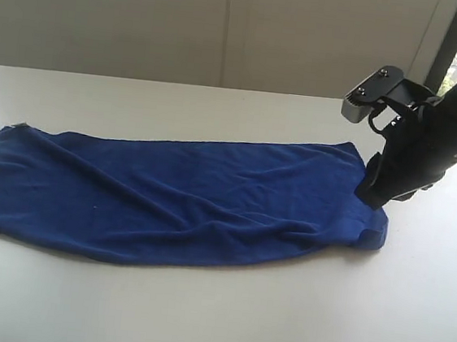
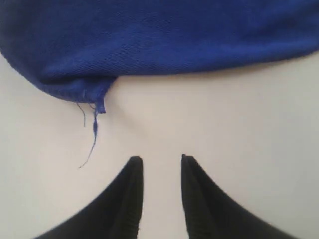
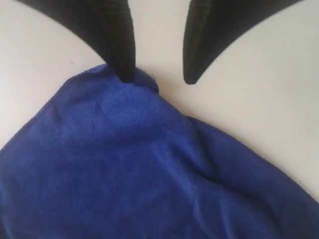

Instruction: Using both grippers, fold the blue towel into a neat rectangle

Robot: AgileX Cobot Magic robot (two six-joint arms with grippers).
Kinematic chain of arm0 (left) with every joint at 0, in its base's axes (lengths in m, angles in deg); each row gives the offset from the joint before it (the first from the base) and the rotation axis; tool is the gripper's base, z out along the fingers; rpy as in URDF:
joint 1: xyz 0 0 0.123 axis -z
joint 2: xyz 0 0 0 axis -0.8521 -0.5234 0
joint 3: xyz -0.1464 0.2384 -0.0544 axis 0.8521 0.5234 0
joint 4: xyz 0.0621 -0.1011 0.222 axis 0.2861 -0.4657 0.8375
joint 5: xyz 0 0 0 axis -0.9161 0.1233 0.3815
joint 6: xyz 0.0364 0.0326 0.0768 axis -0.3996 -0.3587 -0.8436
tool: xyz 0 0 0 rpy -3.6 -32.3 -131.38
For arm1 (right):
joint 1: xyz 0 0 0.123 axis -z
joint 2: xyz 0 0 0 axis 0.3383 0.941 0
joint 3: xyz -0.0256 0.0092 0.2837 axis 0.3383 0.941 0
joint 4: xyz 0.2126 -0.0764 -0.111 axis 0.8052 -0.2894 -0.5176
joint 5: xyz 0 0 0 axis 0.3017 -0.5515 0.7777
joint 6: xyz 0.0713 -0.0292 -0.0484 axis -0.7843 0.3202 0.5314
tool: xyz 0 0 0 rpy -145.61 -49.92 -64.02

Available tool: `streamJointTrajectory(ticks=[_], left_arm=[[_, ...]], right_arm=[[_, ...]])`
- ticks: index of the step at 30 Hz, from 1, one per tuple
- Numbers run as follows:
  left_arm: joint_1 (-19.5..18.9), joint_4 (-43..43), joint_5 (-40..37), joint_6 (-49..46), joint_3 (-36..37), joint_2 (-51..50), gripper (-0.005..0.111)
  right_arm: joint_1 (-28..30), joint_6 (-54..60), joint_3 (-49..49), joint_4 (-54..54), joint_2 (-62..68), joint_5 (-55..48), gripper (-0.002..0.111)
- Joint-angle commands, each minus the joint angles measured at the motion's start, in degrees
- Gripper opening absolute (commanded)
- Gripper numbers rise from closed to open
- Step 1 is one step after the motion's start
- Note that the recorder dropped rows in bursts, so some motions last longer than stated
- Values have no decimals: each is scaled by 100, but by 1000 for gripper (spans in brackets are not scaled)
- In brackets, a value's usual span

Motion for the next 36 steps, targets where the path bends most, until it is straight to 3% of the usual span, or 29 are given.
streamJointTrajectory(ticks=[1,10,29,36], left_arm=[[-15,-73,444,1259,38,-464,45],[-15,-73,1599,2976,38,-1252,49],[-15,-73,2596,3028,38,-1976,48],[-15,-73,2720,3028,38,-2140,42]], right_arm=[[2,-249,15,36,-2,105,36],[2,-348,15,71,-2,183,36],[2,-348,15,137,-2,416,36],[2,-348,15,137,-2,425,36]])
